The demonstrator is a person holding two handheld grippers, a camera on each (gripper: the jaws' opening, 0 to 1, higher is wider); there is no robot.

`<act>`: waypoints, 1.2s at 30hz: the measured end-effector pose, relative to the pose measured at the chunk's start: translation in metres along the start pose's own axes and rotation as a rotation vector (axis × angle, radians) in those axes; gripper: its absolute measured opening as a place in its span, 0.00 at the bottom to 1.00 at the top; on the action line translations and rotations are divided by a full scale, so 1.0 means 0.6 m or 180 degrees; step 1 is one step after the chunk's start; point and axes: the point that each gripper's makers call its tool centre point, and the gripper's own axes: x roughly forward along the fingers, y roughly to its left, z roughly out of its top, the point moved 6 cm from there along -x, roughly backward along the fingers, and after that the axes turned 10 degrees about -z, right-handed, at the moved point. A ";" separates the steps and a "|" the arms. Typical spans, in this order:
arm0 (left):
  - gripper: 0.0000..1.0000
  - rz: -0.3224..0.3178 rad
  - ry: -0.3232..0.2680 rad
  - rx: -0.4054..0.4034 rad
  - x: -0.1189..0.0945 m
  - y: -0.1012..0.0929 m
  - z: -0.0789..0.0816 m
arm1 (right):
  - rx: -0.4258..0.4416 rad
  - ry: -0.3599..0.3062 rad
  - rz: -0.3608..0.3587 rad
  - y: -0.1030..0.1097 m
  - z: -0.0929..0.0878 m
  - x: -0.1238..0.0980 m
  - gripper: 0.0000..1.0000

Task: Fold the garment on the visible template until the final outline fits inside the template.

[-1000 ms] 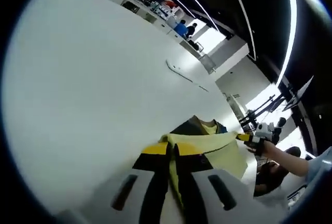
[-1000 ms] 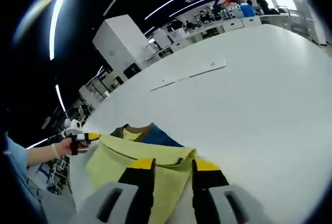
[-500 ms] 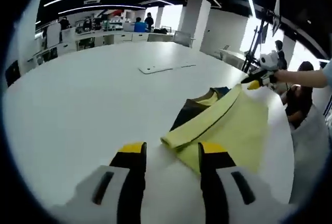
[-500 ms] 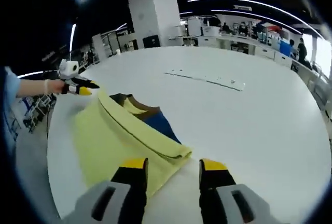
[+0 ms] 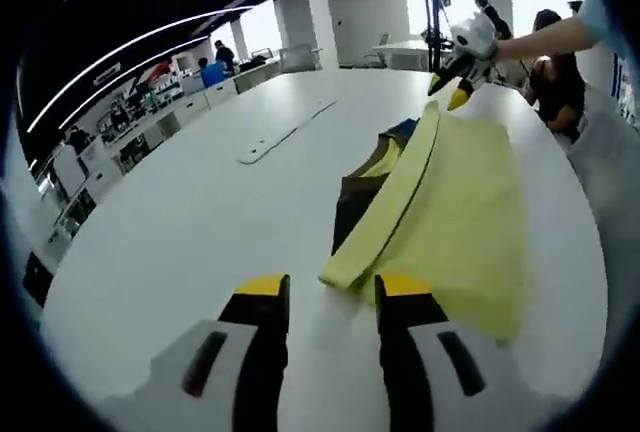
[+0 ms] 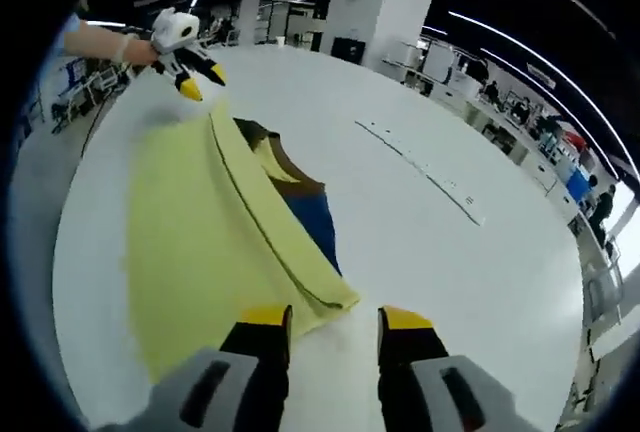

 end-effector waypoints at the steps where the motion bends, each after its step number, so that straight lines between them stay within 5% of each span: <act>1: 0.30 -0.0003 0.0075 0.0061 0.002 0.001 -0.002 | -0.0119 0.0006 -0.0011 0.000 0.001 0.001 0.27; 10: 0.27 0.0011 0.0391 0.0532 0.024 -0.002 -0.009 | -0.1129 0.0095 -0.0077 0.017 0.010 0.021 0.15; 11: 0.27 -0.0010 0.0462 0.0746 0.025 -0.002 -0.007 | -0.1273 0.0110 -0.0022 0.022 0.009 0.024 0.13; 18: 0.21 0.0023 0.0645 0.1150 0.037 -0.009 -0.007 | -0.1437 0.0113 -0.0025 0.025 0.010 0.035 0.10; 23: 0.07 0.0055 0.0653 0.1211 0.040 -0.008 -0.005 | -0.1294 0.0093 -0.0065 0.017 0.013 0.036 0.04; 27: 0.03 0.0023 0.0577 0.1053 0.039 -0.003 -0.001 | -0.1171 0.0049 -0.0081 0.010 0.016 0.033 0.00; 32: 0.00 0.0023 0.0362 0.0429 0.037 0.011 0.008 | -0.0796 0.0028 -0.0084 -0.003 0.024 0.035 0.00; 36: 0.00 0.0147 0.0224 -0.0361 0.044 0.030 0.005 | -0.0422 0.0120 -0.0010 -0.010 0.024 0.050 0.00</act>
